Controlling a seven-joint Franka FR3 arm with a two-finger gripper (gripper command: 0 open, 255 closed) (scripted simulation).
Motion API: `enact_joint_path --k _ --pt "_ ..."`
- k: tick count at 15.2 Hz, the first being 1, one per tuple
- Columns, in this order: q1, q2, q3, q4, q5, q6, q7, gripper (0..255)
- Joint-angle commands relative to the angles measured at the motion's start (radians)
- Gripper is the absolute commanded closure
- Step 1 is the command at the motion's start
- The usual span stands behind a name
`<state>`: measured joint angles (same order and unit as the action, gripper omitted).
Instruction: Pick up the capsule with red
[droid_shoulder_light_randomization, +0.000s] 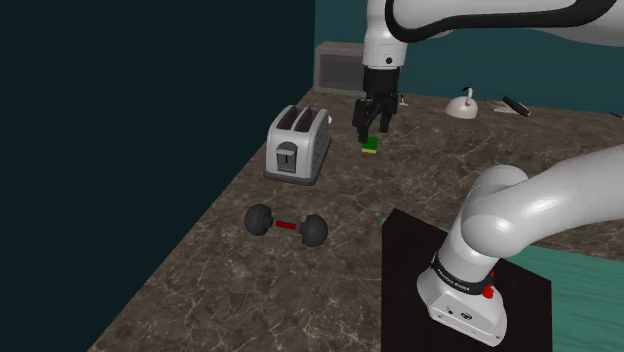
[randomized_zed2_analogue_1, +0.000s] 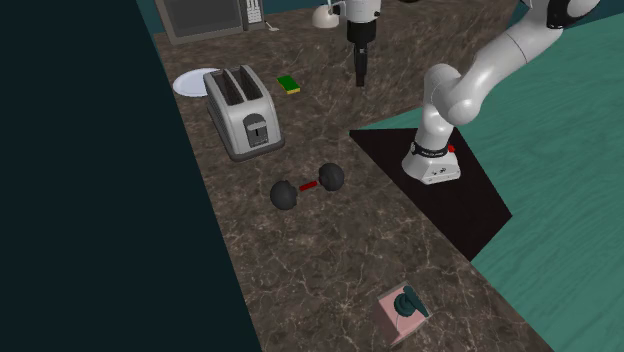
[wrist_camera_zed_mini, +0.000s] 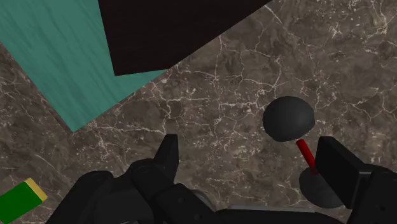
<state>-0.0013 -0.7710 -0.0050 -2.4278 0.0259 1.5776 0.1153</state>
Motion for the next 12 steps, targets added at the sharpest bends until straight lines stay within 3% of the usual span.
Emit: enact_joint_path --k 1,12 --pt "0.0 0.0 0.0 0.0 0.0 0.0 0.0 0" --pt "0.096 0.272 0.053 -0.101 0.024 0.396 -0.109 0"
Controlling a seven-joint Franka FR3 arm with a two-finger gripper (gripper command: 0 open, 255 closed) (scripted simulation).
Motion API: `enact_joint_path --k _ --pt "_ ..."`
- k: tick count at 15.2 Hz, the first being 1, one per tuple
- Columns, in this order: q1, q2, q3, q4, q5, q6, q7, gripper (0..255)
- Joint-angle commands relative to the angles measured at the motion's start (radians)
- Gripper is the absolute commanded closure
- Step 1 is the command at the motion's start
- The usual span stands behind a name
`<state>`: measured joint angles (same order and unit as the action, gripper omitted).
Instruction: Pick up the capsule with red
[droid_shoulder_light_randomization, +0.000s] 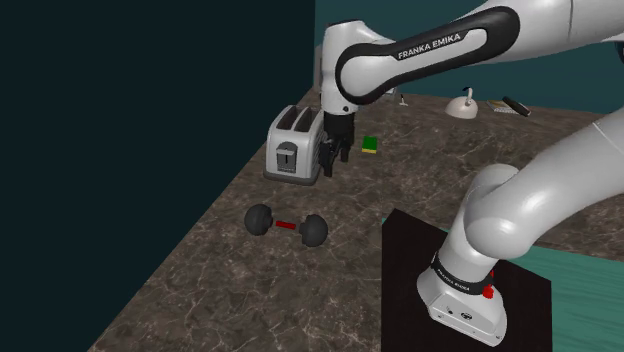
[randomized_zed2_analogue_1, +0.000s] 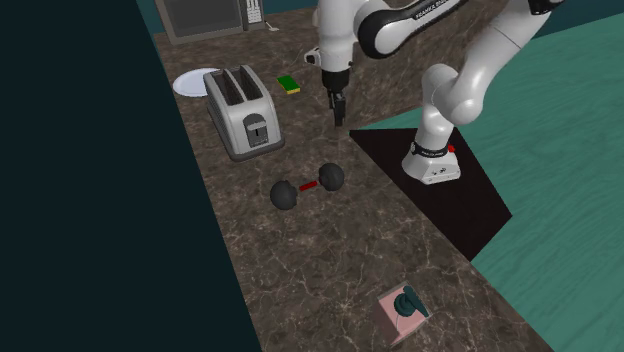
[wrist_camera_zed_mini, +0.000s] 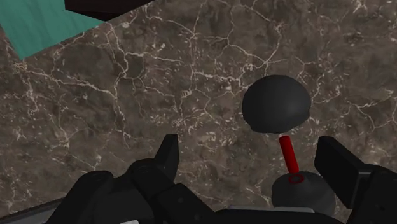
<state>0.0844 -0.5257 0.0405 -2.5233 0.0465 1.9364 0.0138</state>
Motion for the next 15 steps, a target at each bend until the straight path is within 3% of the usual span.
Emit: enact_joint_path --k 1,15 --pt "0.019 0.058 0.013 -0.008 0.005 0.072 -0.017 0" --pt "0.111 0.554 0.103 0.097 -0.033 0.493 -0.109 0"
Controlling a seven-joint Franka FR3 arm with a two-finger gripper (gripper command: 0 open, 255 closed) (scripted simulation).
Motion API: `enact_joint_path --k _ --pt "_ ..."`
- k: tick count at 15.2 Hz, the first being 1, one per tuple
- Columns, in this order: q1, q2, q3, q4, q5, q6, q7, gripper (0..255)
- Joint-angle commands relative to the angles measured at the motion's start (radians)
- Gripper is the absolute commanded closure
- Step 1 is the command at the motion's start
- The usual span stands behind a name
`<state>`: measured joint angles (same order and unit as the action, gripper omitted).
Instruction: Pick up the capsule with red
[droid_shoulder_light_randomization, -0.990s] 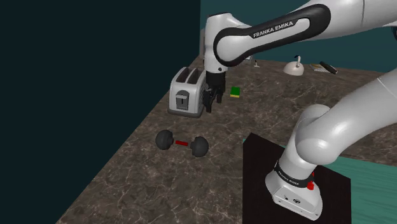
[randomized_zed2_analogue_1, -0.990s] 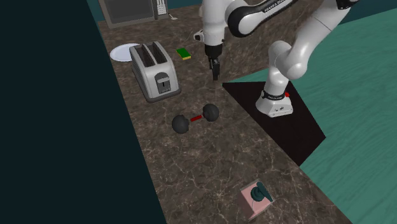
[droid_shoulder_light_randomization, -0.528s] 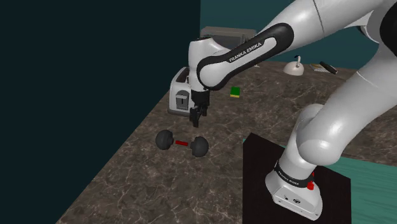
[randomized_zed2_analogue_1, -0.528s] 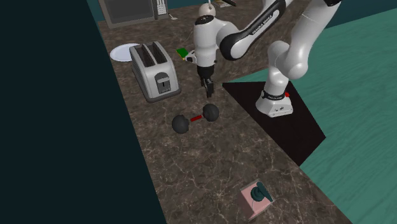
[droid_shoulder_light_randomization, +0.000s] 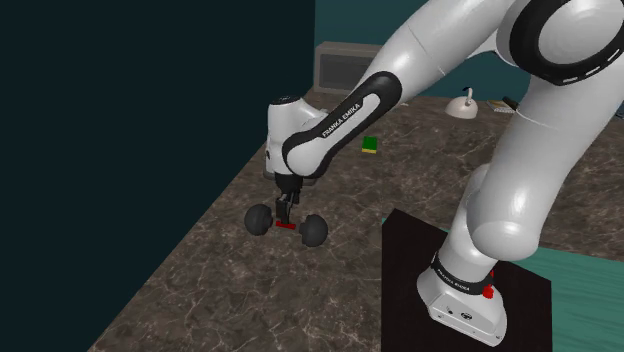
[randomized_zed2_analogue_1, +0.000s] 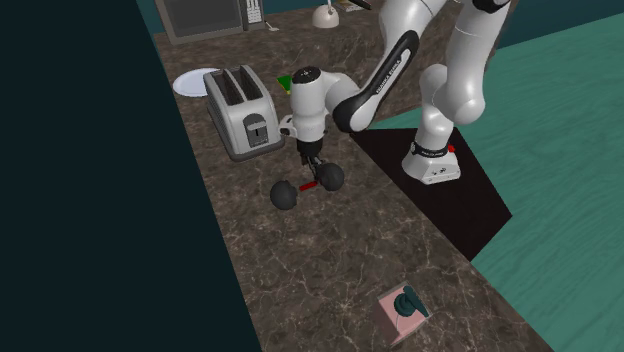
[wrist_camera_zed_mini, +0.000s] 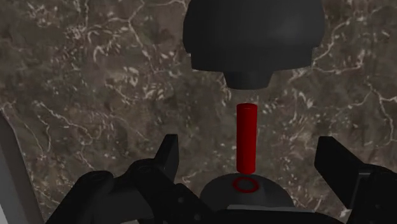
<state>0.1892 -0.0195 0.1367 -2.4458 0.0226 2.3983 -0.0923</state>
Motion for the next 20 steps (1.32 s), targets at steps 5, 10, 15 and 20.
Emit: enact_joint_path --k 5,10,15,20 --pt "0.01 0.113 0.008 0.018 -0.025 0.098 0.003 0" --pt "0.011 0.156 0.006 0.012 -0.036 0.147 0.011 0" --pt "0.011 0.154 0.005 0.01 -0.035 0.147 0.009 255" --pt "0.011 0.156 0.006 0.013 -0.036 0.147 0.011 255"
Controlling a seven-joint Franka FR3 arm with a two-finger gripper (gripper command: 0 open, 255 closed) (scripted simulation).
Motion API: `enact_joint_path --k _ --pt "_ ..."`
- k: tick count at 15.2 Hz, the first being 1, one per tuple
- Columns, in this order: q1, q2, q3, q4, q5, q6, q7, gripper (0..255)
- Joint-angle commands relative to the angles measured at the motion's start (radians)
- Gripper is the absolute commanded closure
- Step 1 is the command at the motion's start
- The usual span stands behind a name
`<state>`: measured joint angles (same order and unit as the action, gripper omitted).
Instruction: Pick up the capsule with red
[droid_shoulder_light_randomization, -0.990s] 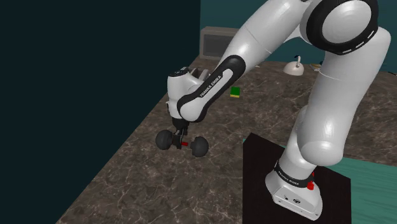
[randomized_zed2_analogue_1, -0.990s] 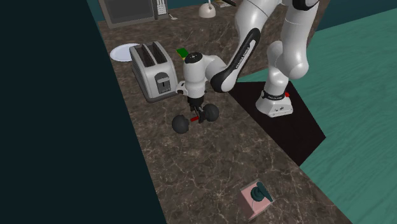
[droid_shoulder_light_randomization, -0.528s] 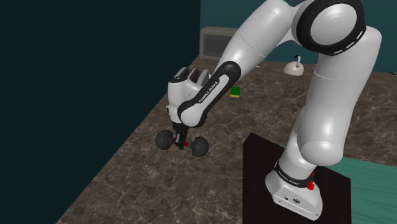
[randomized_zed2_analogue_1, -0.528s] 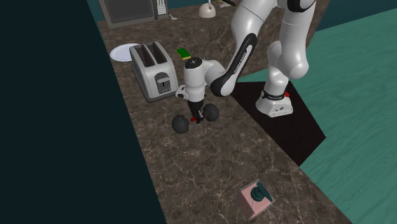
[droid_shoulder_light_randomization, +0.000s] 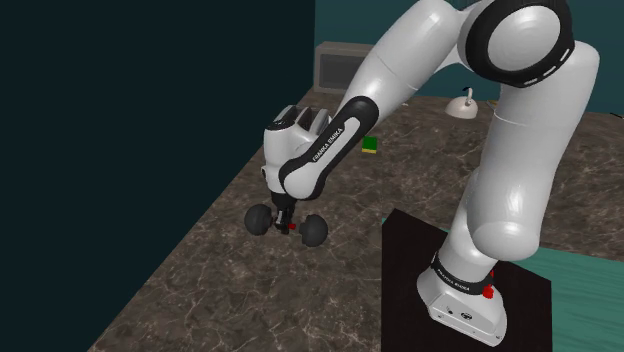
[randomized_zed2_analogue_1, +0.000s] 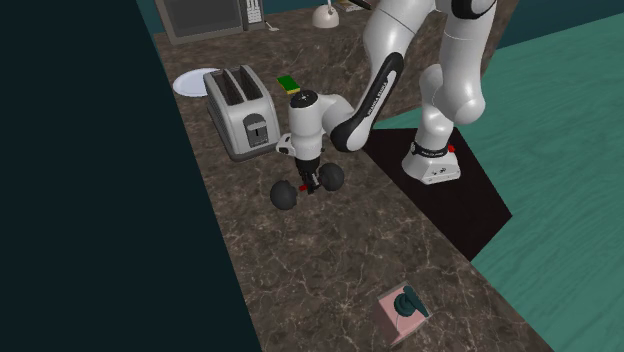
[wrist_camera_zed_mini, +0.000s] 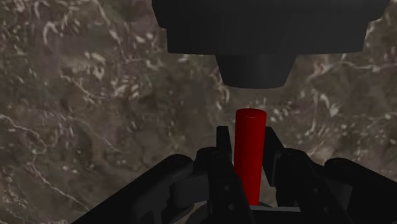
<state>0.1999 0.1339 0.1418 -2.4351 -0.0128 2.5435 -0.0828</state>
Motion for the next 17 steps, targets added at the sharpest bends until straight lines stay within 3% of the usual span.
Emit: enact_joint_path --k 1,17 --pt "0.0 -0.01 0.001 0.003 0.003 -0.012 -0.001 255" --pt "-0.002 -0.165 0.005 0.045 0.036 -0.207 -0.023 255"
